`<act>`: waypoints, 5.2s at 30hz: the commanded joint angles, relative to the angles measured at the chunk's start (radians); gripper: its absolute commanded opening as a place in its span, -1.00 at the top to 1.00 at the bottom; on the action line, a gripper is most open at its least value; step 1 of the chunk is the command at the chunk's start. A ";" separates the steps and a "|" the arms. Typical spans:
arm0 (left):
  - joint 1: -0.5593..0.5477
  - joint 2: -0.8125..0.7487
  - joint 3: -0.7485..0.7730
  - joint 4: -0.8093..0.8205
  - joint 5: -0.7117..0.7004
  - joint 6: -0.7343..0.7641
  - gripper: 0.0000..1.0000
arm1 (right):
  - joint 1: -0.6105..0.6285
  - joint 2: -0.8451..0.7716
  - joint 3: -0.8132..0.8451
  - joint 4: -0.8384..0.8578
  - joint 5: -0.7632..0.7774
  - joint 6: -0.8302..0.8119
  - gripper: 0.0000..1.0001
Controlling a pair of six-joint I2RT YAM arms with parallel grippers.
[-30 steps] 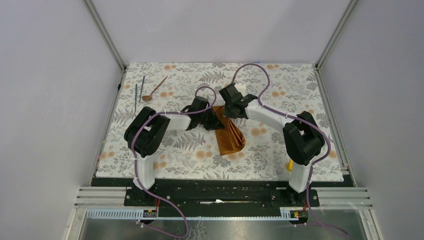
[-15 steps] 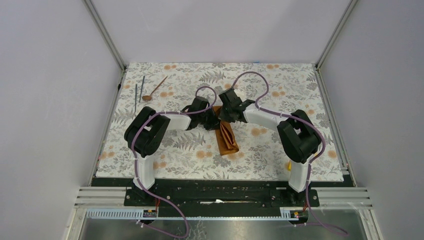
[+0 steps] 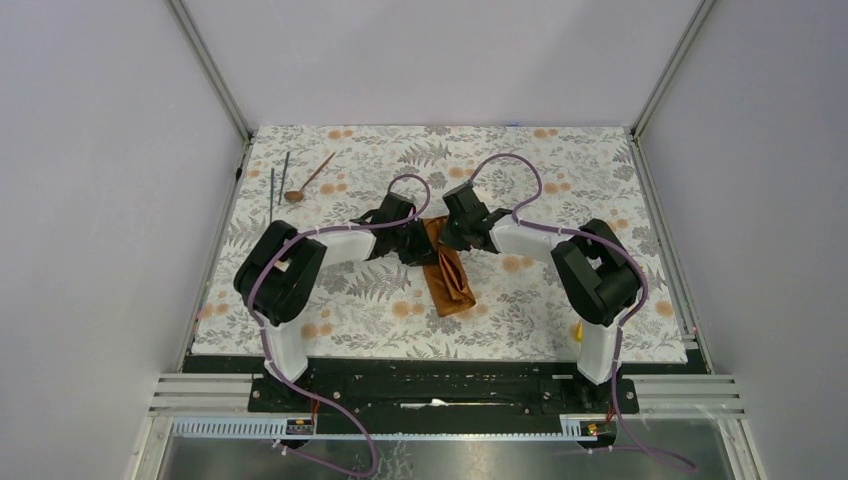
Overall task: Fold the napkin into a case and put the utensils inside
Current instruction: Fold the 2/3-rectangle-folded napkin at the center of the board.
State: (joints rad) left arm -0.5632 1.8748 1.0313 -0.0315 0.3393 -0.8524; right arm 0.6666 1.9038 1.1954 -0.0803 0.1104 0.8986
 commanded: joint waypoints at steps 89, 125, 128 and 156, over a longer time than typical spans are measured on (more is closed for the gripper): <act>0.046 0.063 -0.104 -0.047 -0.086 -0.095 0.09 | 0.021 0.065 -0.189 0.391 -0.108 0.138 1.00; 0.056 0.034 -0.171 -0.076 -0.138 -0.057 0.56 | -0.284 0.201 0.038 0.499 -0.825 -0.226 -0.50; 0.056 0.030 -0.170 -0.082 -0.143 -0.056 0.56 | -0.285 0.210 0.042 0.505 -0.817 -0.235 -0.38; 0.094 -0.227 0.028 -0.351 -0.262 0.100 -0.12 | -0.266 0.180 0.071 0.489 -0.791 -0.202 1.00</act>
State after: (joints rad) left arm -0.5003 1.7012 0.9482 -0.2348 0.2195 -0.8333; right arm 0.3862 2.1132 1.2243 0.4000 -0.6819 0.6788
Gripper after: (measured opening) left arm 0.572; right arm 0.022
